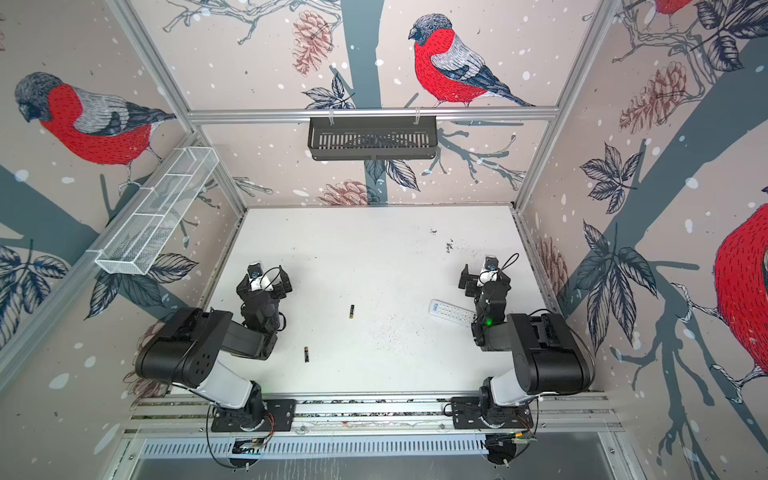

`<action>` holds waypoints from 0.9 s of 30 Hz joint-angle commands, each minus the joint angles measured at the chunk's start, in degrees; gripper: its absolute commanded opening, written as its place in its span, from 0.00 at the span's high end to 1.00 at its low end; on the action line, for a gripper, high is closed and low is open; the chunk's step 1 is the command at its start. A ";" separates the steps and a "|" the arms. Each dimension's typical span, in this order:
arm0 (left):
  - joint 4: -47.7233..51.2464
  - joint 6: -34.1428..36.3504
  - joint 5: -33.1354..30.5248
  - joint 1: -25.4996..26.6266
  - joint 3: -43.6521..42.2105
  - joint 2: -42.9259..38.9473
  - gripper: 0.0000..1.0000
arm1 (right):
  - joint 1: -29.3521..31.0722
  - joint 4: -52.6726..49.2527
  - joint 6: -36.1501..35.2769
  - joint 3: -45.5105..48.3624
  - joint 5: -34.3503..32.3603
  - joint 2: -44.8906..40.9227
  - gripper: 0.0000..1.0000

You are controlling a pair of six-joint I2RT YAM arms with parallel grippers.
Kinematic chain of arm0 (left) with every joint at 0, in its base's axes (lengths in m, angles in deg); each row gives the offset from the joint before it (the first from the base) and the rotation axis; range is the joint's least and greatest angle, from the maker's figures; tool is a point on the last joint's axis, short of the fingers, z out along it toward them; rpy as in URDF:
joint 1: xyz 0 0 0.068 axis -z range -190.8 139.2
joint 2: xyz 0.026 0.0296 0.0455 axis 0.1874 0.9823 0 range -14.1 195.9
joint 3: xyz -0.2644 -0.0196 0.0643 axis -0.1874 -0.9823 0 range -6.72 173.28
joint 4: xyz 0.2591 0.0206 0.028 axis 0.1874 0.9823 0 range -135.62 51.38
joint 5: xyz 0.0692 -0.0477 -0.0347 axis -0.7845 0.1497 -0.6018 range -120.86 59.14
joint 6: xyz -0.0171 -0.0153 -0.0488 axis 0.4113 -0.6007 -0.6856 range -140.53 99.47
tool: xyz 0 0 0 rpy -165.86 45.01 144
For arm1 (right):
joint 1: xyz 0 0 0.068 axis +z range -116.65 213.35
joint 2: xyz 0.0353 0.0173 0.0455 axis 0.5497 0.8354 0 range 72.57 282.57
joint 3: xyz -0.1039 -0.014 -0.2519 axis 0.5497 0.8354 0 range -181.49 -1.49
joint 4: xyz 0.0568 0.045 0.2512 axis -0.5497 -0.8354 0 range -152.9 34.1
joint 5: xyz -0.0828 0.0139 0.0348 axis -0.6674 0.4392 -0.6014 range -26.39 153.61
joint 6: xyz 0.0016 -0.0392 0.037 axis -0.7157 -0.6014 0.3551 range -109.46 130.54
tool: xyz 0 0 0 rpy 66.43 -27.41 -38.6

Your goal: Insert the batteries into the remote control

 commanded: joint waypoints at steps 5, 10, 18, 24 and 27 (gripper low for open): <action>-2.34 0.19 -0.18 -0.07 0.04 0.07 0.03 | 0.13 2.21 0.07 0.20 -0.67 -0.11 0.01; -2.34 0.13 -0.31 -0.03 -0.04 0.04 0.02 | 0.11 2.21 0.07 0.18 -0.63 -0.11 0.00; -2.08 0.12 -0.05 -0.07 0.21 0.08 0.03 | 0.10 2.22 0.05 0.10 -0.63 -0.03 0.00; -2.29 0.12 -0.13 -0.06 0.02 0.00 0.02 | 0.11 2.21 0.07 0.11 -0.69 -0.05 0.00; -2.97 1.05 1.91 0.01 -0.53 -0.19 0.02 | 0.11 2.21 0.07 0.10 -0.71 -0.02 0.01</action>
